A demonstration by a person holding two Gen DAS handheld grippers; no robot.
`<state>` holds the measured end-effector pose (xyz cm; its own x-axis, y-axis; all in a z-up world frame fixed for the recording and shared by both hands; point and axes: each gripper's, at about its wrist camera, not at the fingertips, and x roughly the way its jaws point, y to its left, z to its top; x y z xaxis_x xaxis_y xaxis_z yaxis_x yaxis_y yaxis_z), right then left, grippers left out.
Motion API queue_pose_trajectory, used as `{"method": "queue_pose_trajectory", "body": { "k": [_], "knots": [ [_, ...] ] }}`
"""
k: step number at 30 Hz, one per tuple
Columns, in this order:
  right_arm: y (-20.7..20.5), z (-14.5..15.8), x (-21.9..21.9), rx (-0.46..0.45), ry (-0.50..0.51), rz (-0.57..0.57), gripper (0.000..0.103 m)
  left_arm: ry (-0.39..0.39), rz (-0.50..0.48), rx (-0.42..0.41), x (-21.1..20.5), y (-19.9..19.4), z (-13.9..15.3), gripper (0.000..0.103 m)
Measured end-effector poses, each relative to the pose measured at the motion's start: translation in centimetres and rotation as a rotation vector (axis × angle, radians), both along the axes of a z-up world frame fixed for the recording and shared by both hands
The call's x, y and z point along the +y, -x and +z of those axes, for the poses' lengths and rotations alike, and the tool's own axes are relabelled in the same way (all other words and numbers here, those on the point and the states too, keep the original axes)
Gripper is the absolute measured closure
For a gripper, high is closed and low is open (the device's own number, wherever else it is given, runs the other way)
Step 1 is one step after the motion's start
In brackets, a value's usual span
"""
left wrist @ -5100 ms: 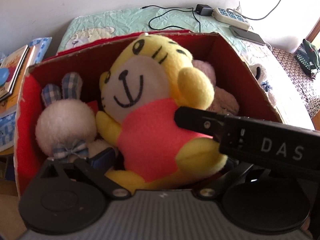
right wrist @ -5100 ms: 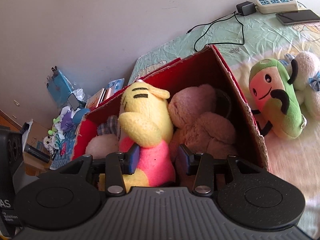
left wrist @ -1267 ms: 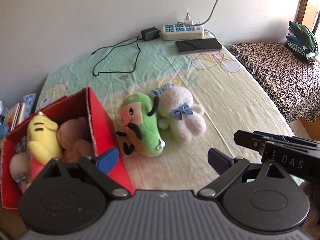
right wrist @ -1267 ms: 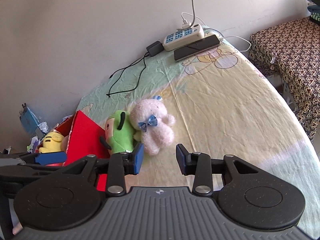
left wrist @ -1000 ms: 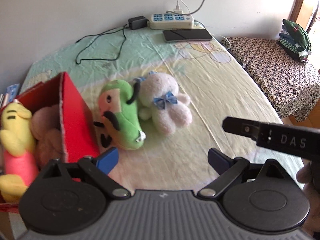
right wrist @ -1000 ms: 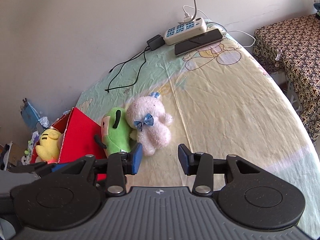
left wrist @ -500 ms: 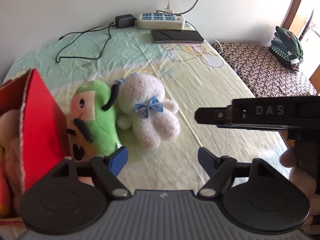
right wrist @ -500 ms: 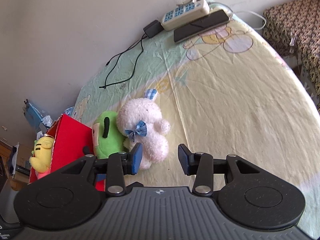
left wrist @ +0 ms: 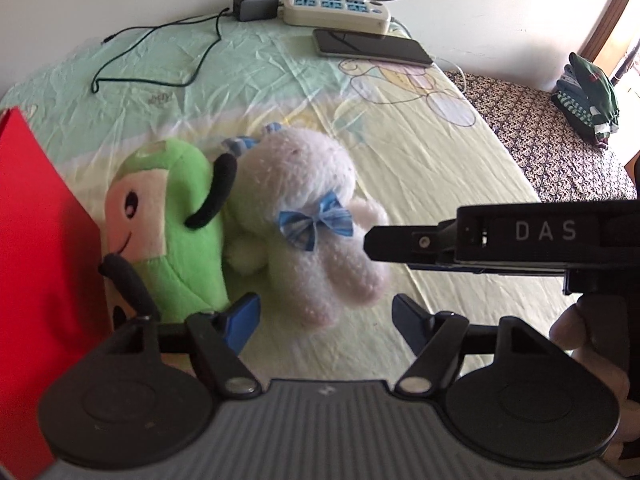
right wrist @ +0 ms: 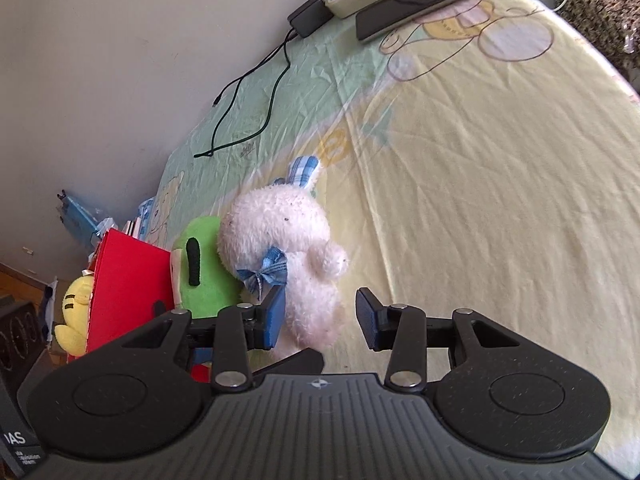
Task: Organize objects
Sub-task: 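Grasp the white bunny with blue bow with the right tool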
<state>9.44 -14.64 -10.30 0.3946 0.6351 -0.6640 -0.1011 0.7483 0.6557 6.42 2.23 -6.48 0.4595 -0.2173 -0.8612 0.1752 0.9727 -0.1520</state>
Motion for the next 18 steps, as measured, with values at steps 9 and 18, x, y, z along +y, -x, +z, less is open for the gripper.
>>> {"method": "queue_pose_trajectory", "body": {
  "k": [9, 18],
  "knots": [
    [-1.2, -1.5, 0.6, 0.050, -0.079, 0.025, 0.068, -0.030, -0.036, -0.002, -1.4, -1.0, -0.9, 0.029],
    [0.1, -0.3, -0.1, 0.043, -0.082, 0.041, 0.075, 0.000, -0.068, 0.007, -1.3, 0.0, -0.2, 0.032]
  ]
}}
